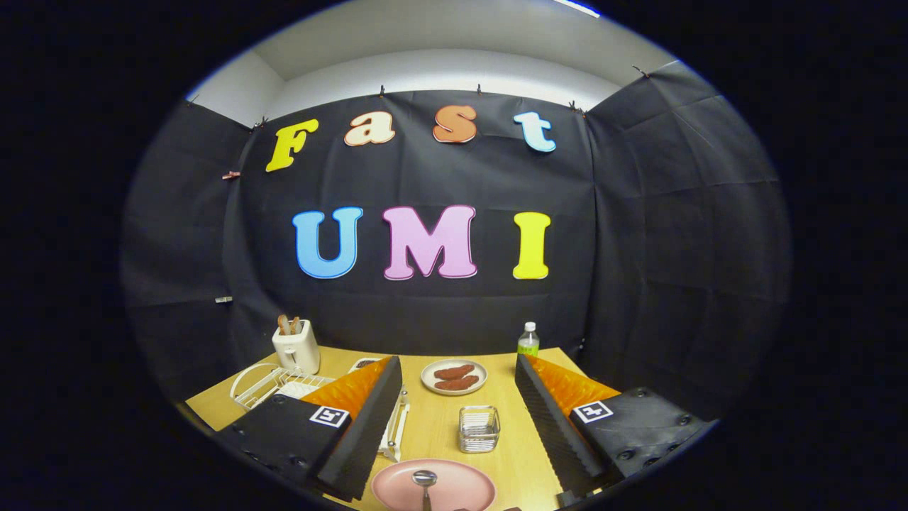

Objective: Take the plate from the dish rack, then take the spoon from the basket and place it into the plate.

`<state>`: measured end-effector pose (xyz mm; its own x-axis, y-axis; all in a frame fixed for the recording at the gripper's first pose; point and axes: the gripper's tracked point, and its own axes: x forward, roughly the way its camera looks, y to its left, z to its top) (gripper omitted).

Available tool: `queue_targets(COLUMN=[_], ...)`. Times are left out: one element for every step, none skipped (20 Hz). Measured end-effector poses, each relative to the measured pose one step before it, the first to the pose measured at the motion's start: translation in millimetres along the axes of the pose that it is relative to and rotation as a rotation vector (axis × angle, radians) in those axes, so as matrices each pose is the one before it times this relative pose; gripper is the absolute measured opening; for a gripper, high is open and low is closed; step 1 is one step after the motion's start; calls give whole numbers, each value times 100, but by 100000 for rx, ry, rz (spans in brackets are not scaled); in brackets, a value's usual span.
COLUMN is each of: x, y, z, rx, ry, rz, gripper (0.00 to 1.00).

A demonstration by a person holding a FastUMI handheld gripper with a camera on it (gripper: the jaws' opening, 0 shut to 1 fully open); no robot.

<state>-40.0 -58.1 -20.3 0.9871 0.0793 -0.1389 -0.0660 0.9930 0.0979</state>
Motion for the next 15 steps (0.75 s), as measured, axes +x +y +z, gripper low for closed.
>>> queue_targets(x=[155, 243, 270, 307, 340, 331, 378, 394, 417, 526, 245, 152, 40, 45, 51], y=[-609, -816, -708, -617, -686, -651, -607, -849, -867, -673, -487, -201, -534, -699, -602], z=[732, 477, 482, 577, 541, 617, 269, 190, 107, 26, 97, 80, -207, -237, -156], rx=[-555, -593, -231, 193, 464, 295, -252, -538, -489, 91, 1266, 1454, 1430, 1444, 1651], ry=[-1445, -701, -500, -847, -713, -965, -653, -329, -532, -299, -443, -11, 721, 388, 201], rz=[-131, -440, 362, 722, 729, 1145, 1465, 921, 701, 642, 1509, 1997, 1601, 1308, 1432], gripper=[98, 98, 98, 98, 98, 98, 98, 98, 98, 98, 98, 98, 98, 98, 98])
